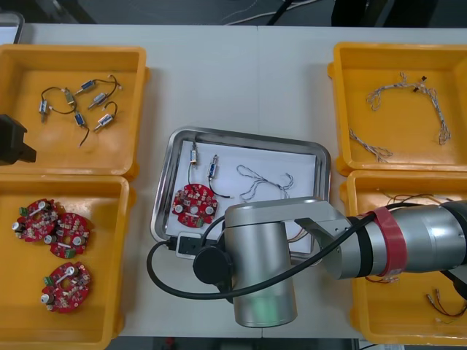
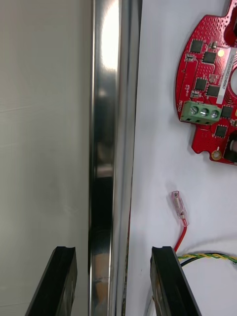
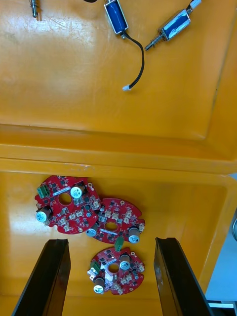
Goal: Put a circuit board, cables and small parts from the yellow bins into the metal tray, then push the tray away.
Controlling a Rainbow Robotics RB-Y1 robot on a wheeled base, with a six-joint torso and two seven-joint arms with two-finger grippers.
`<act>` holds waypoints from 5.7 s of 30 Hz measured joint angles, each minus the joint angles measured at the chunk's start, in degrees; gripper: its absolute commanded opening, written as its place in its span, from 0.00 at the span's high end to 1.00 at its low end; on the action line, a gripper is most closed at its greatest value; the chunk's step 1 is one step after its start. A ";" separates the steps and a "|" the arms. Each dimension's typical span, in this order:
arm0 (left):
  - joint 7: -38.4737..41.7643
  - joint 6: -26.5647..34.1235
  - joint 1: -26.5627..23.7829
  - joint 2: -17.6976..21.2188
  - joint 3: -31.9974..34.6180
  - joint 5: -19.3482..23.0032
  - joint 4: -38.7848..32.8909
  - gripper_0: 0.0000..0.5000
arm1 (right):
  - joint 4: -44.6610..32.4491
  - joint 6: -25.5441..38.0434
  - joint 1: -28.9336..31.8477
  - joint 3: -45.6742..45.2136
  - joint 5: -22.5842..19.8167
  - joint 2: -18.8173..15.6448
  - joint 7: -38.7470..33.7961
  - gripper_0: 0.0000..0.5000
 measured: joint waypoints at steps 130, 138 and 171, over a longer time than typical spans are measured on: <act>0.00 0.00 0.00 0.00 0.00 -0.03 -0.05 0.00 | 25.38 -38.82 -11.33 -0.37 12.32 -7.43 7.23 1.00; 0.00 0.00 0.00 0.00 0.00 -0.03 -0.05 0.00 | 28.47 -43.16 -11.65 -0.37 13.69 -7.39 9.35 1.00; -0.01 0.00 0.00 0.00 0.00 -0.04 -0.05 0.00 | 32.33 -47.59 -12.06 -0.38 15.36 -6.27 10.48 0.44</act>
